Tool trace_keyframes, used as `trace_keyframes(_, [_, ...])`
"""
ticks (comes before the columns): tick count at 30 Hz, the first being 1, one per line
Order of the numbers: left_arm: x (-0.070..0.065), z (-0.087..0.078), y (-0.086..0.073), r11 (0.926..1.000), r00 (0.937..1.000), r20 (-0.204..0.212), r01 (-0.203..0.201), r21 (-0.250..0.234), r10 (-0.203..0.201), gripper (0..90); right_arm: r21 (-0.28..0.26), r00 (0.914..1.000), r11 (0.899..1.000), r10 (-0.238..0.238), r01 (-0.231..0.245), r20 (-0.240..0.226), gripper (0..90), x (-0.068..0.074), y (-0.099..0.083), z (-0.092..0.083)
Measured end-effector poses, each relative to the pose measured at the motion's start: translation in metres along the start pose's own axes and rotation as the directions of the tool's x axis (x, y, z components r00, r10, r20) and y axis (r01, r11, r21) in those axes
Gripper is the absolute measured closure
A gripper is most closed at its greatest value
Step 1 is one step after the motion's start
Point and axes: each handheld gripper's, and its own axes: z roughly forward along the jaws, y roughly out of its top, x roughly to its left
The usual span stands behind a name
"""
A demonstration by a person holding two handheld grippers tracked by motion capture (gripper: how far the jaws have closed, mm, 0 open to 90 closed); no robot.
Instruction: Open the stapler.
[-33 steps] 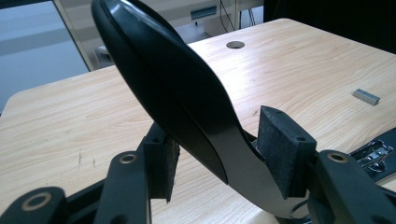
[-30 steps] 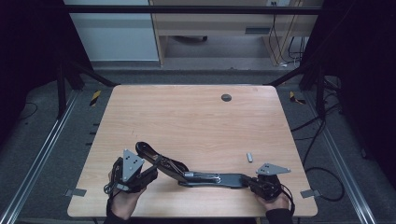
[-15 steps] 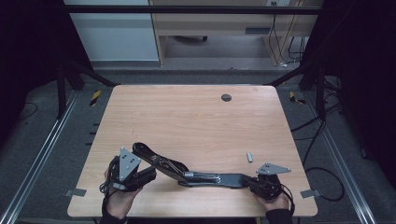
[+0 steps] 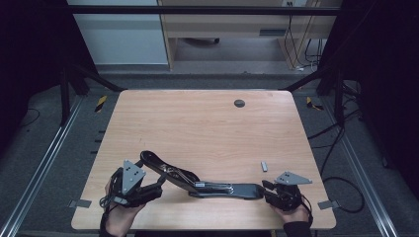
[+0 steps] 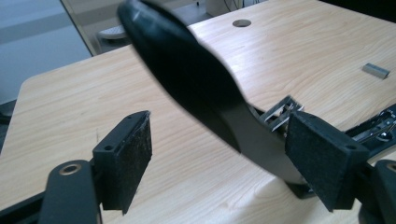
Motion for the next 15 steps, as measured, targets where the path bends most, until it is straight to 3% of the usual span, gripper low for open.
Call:
trace_keyframes(6, [0.004,-0.006,-0.015,0.9996,0.9997,-0.009,-0.021,0.017,0.021,22.1,-0.008,0.9998,1.0,0.008,-0.007,0.02,63.1,0.0,0.002,-0.004])
trace_keyframes(15, [0.012,0.001,-0.037,0.9974,0.9993,-0.033,-0.018,0.069,0.021,22.4,-0.024,0.9988,0.999,0.024,-0.023,0.043,58.0,-0.003,0.005,-0.009])
